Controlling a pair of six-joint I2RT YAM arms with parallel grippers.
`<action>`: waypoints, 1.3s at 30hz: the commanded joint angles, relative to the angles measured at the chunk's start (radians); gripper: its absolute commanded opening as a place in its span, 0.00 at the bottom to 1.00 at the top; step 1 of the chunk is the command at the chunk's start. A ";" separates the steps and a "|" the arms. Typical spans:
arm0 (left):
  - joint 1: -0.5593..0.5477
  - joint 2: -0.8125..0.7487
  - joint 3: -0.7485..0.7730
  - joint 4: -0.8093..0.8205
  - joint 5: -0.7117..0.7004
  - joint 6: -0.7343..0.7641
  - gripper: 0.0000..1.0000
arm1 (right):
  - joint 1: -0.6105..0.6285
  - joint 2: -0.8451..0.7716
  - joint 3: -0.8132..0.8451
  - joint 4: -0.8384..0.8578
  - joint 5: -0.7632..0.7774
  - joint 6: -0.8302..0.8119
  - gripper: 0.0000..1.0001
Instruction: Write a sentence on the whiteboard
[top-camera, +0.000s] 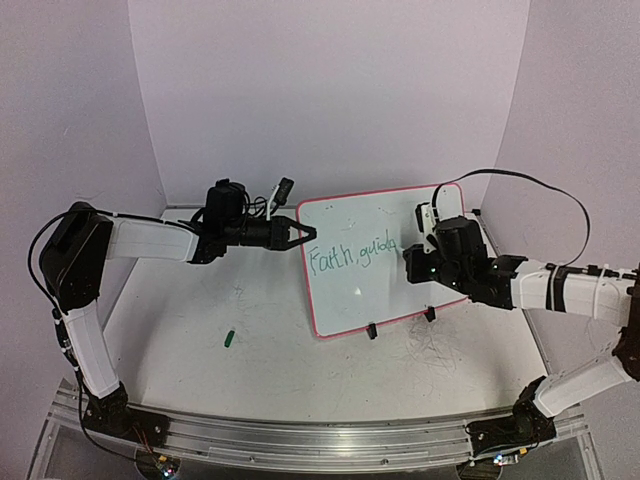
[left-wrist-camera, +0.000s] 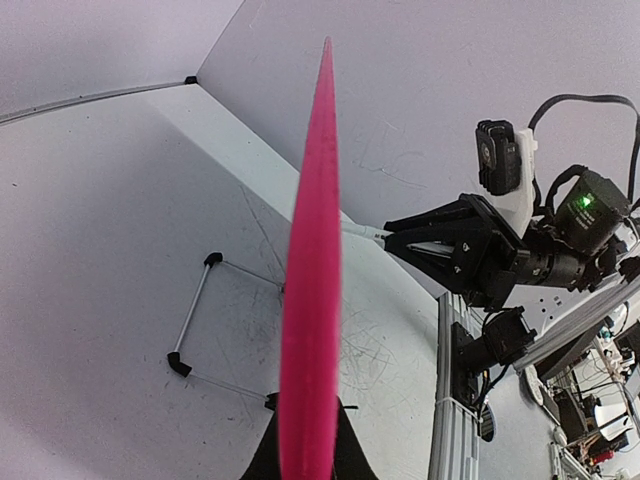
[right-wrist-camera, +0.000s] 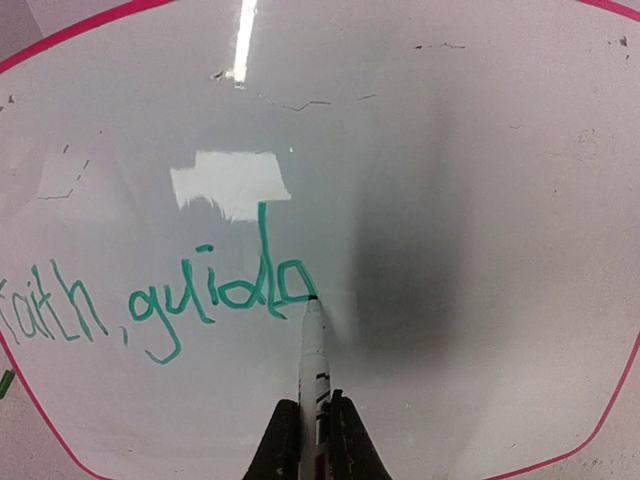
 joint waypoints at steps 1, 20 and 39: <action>0.006 -0.013 0.003 -0.101 -0.081 0.044 0.00 | -0.023 -0.036 0.032 -0.018 -0.023 -0.020 0.00; 0.006 -0.017 0.007 -0.104 -0.083 0.039 0.00 | -0.024 -0.042 0.034 0.067 -0.104 -0.064 0.00; 0.006 -0.016 0.010 -0.106 -0.083 0.045 0.00 | -0.023 -0.004 0.034 0.047 -0.072 -0.048 0.00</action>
